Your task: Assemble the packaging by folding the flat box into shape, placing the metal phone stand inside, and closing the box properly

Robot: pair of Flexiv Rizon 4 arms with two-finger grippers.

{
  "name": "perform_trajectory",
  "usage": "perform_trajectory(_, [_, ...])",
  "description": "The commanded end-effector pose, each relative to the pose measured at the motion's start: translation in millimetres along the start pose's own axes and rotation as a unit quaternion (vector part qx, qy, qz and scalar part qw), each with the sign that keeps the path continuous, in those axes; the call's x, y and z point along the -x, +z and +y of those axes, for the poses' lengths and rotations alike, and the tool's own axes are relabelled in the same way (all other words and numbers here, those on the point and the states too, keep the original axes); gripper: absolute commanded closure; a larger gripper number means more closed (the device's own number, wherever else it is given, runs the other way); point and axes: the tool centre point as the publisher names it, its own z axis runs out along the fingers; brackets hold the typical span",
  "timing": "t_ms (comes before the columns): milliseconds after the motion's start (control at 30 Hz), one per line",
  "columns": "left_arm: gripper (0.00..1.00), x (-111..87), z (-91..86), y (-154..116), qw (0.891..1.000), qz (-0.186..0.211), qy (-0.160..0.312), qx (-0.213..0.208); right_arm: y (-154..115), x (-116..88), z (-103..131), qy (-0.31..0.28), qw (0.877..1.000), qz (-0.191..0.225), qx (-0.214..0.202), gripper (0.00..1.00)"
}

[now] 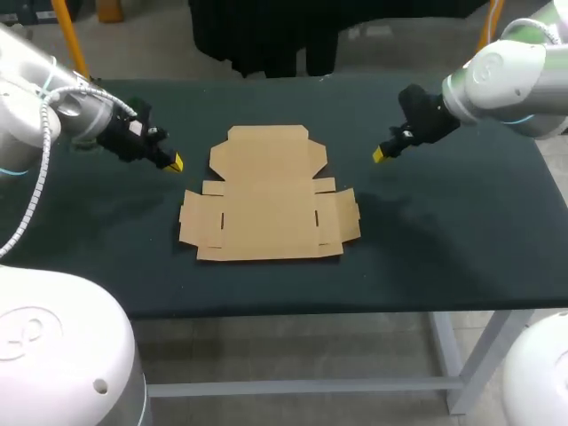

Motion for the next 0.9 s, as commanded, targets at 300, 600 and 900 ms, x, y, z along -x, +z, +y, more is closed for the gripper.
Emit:
perform_trajectory(300, [1.00, 8.0, 11.2, 11, 0.999, 0.018, -0.017, -0.027, 28, -5, 3, -0.003, 0.999, 0.030, -0.024, 1.00])
perform_trajectory(600, [1.00, 9.6, 12.4, 15, 1.000, 0.020, -0.015, -0.010, 41, -6, -4, 0.010, 0.999, 0.034, -0.013, 1.00])
perform_trajectory(900, [1.00, 16.1, 14.0, 26, 1.000, 0.025, -0.002, -0.001, 57, -10, -5, 0.012, 0.999, 0.037, -0.014, 1.00])
